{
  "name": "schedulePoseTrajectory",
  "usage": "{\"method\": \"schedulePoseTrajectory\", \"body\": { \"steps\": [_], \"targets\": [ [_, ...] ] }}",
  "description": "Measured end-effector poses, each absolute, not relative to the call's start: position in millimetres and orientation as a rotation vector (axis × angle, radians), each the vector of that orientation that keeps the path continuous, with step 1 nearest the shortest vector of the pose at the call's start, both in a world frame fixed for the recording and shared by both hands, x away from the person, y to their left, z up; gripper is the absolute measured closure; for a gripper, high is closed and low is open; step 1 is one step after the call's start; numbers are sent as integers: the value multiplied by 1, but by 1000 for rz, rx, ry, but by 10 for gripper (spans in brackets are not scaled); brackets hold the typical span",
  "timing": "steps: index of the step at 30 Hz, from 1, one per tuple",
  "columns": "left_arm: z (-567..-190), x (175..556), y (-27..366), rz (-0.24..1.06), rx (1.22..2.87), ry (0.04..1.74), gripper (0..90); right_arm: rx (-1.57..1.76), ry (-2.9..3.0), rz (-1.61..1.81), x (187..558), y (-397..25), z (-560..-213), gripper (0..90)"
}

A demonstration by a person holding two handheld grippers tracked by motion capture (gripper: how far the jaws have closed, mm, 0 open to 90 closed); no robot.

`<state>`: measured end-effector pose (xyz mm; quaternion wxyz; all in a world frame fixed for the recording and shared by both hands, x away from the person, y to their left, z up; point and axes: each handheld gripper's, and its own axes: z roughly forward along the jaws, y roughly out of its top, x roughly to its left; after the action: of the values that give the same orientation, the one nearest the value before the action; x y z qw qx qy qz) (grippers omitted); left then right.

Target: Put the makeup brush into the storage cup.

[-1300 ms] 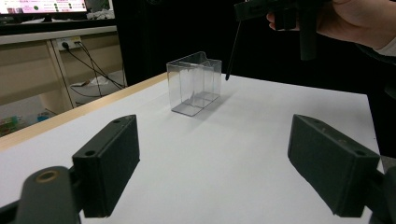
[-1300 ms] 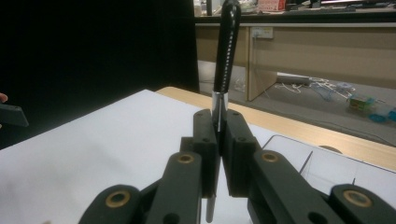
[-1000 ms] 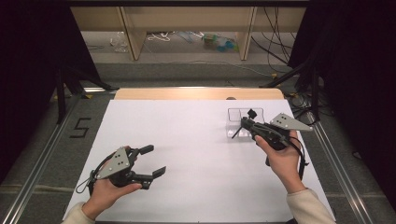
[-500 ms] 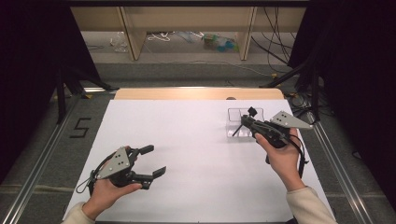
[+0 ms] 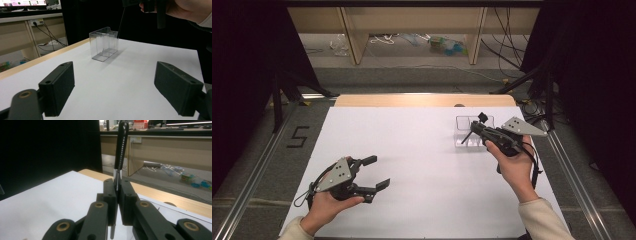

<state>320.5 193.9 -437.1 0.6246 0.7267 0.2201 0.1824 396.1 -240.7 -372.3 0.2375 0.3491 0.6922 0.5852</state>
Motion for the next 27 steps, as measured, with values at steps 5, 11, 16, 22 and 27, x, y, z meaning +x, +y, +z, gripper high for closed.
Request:
{"method": "schedulePoseTrajectory", "body": {
  "steps": [5,11,16,22,27],
  "targets": [
    [-437,321,194,417,1669,504,167,959,1902,1595,398,-240,-371,856],
    [-438,321,194,414,1670,505,167,958,1885,1606,400,-242,-368,856],
    [-438,321,194,414,1670,506,167,958,1882,1600,402,-243,-365,856],
    [-437,321,194,415,1669,506,167,957,1877,1602,405,-242,-363,855],
    [-438,321,194,414,1669,507,167,958,1879,1596,406,-243,-360,856]
  ]
}}
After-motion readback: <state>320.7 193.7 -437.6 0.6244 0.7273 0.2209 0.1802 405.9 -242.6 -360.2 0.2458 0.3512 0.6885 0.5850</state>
